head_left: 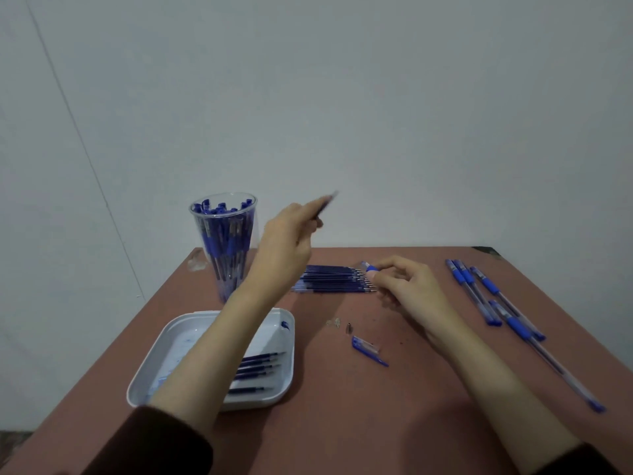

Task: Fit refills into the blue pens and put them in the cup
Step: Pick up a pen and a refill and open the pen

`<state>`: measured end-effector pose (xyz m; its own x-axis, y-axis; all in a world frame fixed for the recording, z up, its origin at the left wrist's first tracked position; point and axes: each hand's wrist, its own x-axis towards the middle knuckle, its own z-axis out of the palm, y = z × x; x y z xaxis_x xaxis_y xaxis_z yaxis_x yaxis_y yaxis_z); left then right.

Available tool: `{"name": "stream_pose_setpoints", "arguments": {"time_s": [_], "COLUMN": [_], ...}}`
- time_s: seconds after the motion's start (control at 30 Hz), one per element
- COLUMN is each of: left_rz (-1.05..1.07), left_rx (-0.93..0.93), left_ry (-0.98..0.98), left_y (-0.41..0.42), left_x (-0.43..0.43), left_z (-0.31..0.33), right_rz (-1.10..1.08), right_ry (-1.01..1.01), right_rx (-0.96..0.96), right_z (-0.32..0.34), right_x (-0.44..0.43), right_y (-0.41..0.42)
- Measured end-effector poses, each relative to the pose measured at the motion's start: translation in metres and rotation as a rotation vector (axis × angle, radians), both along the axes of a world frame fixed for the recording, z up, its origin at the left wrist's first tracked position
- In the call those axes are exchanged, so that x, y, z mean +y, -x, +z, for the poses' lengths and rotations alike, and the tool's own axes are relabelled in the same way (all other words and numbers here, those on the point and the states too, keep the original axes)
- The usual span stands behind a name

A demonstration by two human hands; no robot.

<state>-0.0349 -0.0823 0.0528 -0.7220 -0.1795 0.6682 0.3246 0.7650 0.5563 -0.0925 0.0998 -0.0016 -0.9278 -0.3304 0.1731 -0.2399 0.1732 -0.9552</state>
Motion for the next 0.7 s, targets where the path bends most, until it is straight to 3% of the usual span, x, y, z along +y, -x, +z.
{"name": "stream_pose_setpoints", "arguments": {"time_s": [0.1, 0.27, 0.53, 0.7], "left_rz": [0.014, 0.031, 0.032, 0.024], "left_rx": [-0.271, -0.509, -0.612, -0.525], "left_ry": [0.133, 0.291, 0.38, 0.306], "left_y": [0.028, 0.057, 0.068, 0.051], "left_x": [-0.005, -0.009, -0.01, -0.012], "left_z": [-0.009, -0.026, -0.037, -0.031], "right_rz": [-0.03, -0.024, -0.023, -0.022], "right_ry": [-0.014, -0.029, -0.045, -0.083], "right_rx": [0.036, 0.07, 0.098, 0.133], "right_z": [-0.002, -0.003, -0.004, -0.003], "right_x": [0.0, -0.004, -0.005, -0.007], "right_y": [0.003, 0.005, 0.006, -0.001]}}
